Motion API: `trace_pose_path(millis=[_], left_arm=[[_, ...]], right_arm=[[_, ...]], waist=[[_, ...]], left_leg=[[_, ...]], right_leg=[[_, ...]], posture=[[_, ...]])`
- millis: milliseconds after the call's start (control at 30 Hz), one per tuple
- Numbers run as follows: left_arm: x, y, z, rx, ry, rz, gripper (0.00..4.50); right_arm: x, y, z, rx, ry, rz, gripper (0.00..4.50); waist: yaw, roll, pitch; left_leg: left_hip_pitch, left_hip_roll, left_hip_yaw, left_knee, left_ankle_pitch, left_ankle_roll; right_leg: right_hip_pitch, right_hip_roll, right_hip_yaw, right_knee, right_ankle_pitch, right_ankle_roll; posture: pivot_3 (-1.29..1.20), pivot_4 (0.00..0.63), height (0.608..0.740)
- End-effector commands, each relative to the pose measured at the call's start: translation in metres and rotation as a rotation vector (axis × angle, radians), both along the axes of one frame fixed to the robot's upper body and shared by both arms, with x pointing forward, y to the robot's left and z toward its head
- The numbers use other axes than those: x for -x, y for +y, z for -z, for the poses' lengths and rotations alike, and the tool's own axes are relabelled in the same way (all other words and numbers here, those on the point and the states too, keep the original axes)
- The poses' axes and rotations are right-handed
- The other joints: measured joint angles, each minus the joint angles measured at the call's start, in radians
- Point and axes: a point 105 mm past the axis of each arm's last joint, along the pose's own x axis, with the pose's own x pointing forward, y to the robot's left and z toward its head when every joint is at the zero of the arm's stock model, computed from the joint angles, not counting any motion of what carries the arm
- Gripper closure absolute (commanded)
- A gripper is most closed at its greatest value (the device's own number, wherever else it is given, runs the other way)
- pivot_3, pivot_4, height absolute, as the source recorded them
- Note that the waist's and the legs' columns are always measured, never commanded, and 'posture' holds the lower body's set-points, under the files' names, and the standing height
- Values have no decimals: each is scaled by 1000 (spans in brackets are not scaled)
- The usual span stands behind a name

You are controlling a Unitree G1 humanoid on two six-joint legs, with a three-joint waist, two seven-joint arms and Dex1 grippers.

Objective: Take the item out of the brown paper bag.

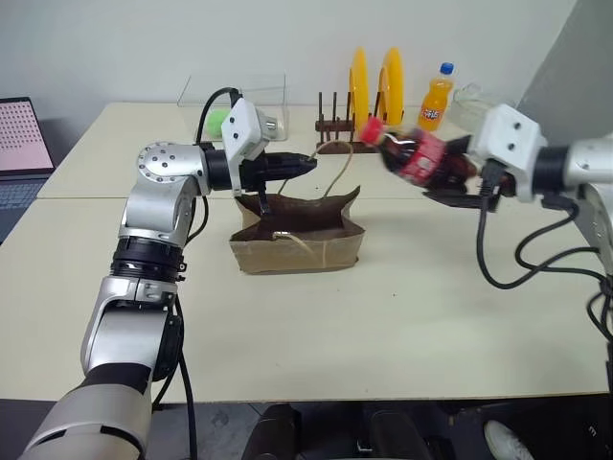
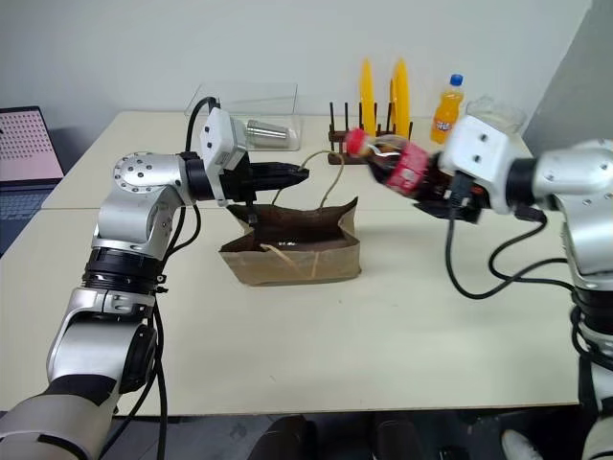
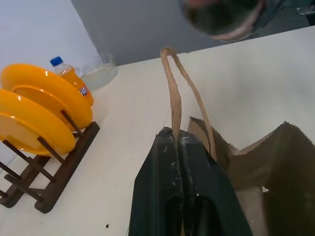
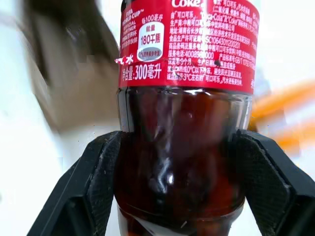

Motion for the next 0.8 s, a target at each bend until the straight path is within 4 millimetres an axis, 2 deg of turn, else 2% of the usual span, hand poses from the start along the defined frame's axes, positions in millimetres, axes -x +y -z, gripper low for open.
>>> trace_pose_path(millis=[33,133,267,467,600,733,800], left_arm=[[3,1,-8,-1,-42,2,4500],[3,0,-8,-3,-43,4,4500],[4,-1,-8,-4,-46,6,4500],[5,0,-8,-8,-49,4,4500],[6,0,-8,-8,-51,2,4500],[5,0,-8,-6,-51,-3,4500],[5,0,-8,-5,-50,-3,4500]], right_arm=[[-11,-32,19,69,-18,127,1346],[-26,-42,50,133,17,184,1346],[-43,-49,76,186,52,228,1346],[-53,-54,100,217,140,228,1346],[-56,-57,107,225,185,230,1346],[-58,-60,105,225,198,234,10],[-59,-61,105,220,203,233,10]], waist=[[-1,0,0],[-11,1,0],[-20,1,1],[-15,2,1],[-14,2,1],[-15,2,1],[-15,2,1]], left_leg=[[0,0,0,0,0,0],[1,0,2,0,0,0],[2,1,3,0,0,0],[1,1,3,0,0,0],[1,1,4,0,0,0],[1,1,4,0,0,0],[2,1,4,0,0,0]], right_leg=[[0,0,0,0,0,0],[0,0,2,1,0,0],[0,1,3,1,0,0],[0,1,3,1,0,0],[0,1,2,1,0,0],[0,1,3,1,0,0],[0,1,3,1,0,0]], posture=[[0,150,740],[0,150,740],[0,150,740],[0,150,740],[0,150,740],[0,150,740],[0,150,740]])
